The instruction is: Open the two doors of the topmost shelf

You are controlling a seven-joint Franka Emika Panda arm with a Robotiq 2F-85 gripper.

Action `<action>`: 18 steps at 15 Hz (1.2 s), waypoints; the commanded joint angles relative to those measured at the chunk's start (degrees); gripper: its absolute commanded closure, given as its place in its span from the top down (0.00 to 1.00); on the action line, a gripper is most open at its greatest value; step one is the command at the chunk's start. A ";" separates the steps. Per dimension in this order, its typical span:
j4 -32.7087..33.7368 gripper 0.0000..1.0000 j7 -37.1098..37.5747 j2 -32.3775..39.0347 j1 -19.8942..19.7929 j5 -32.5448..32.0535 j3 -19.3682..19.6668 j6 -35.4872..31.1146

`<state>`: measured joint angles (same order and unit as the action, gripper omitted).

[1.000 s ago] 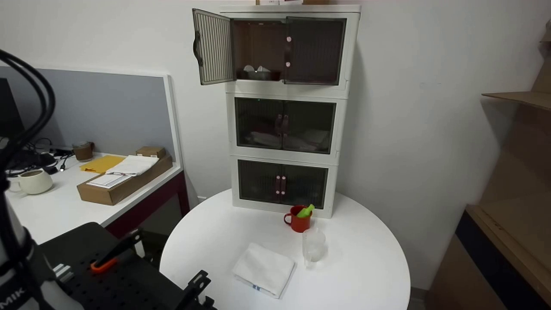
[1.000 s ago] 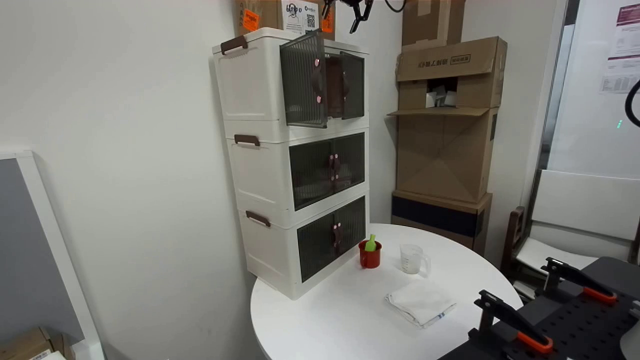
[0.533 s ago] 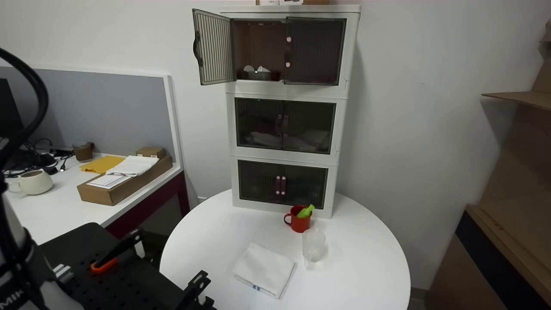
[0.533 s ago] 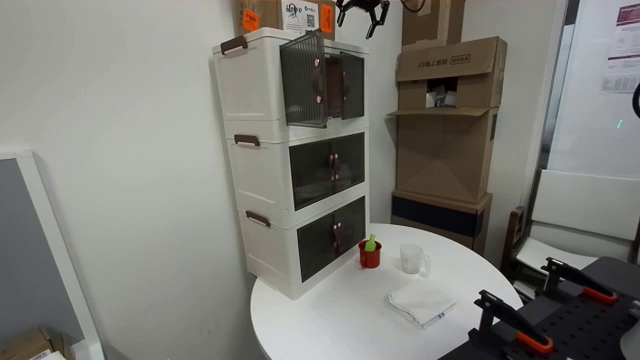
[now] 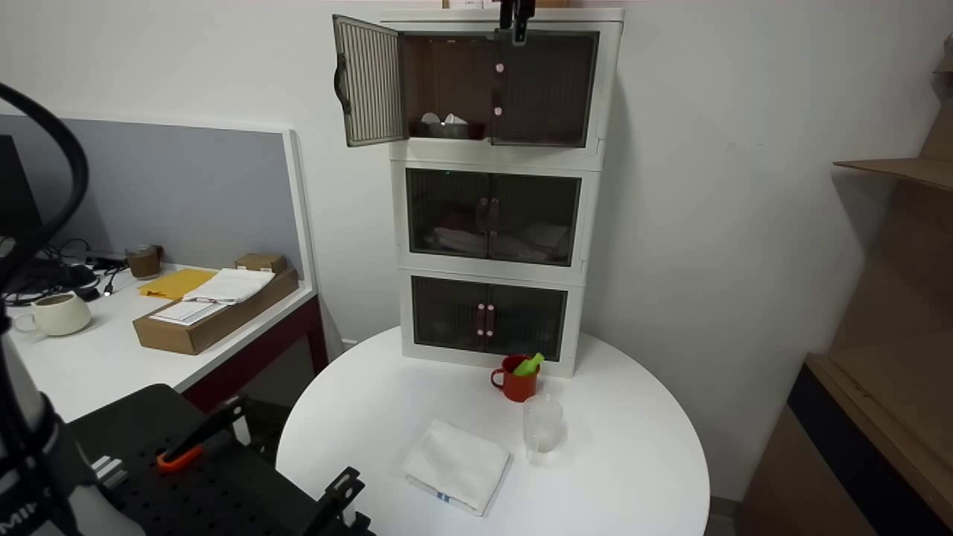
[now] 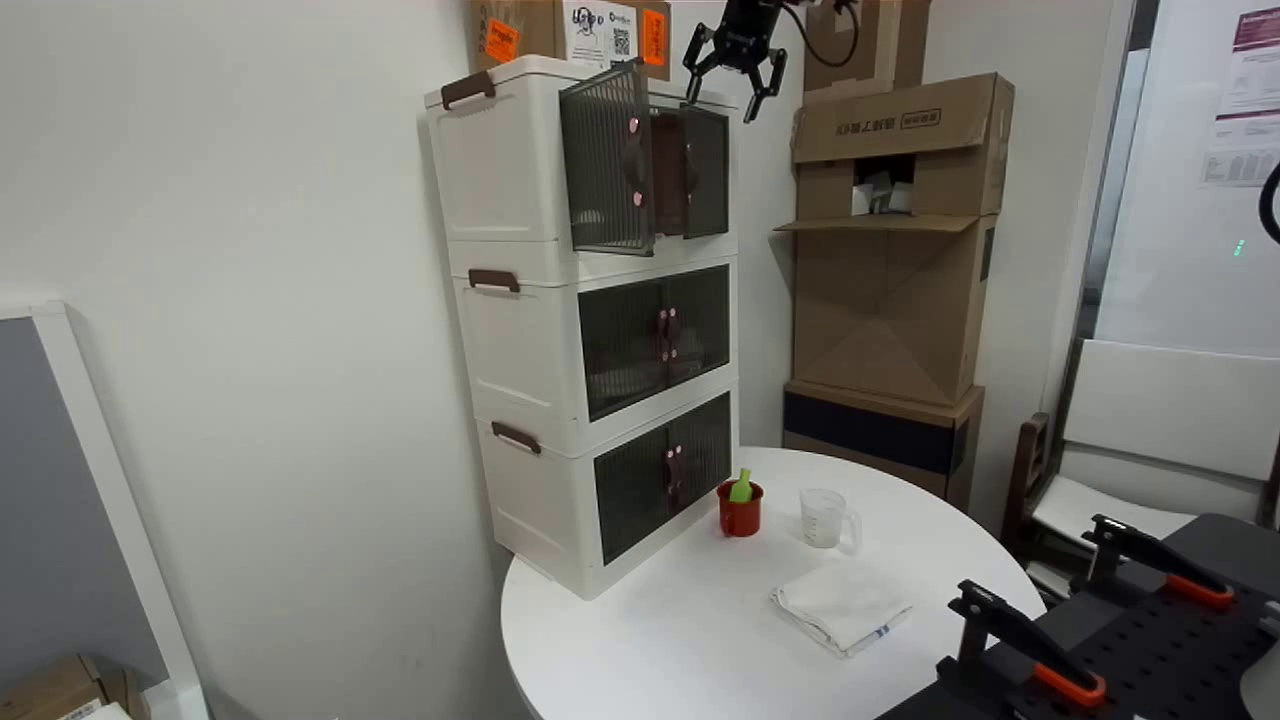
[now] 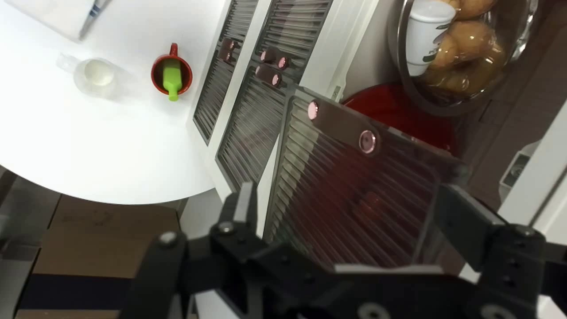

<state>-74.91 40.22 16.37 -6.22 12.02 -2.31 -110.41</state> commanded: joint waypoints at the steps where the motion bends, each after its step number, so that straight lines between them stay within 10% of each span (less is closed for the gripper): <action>1: 1.49 1.00 -0.53 1.87 -0.27 0.93 -0.24 1.00; 18: 3.13 1.00 -0.69 -1.95 0.18 0.54 -2.28 3.28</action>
<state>-73.96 40.16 13.30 -5.71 12.02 -4.54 -109.48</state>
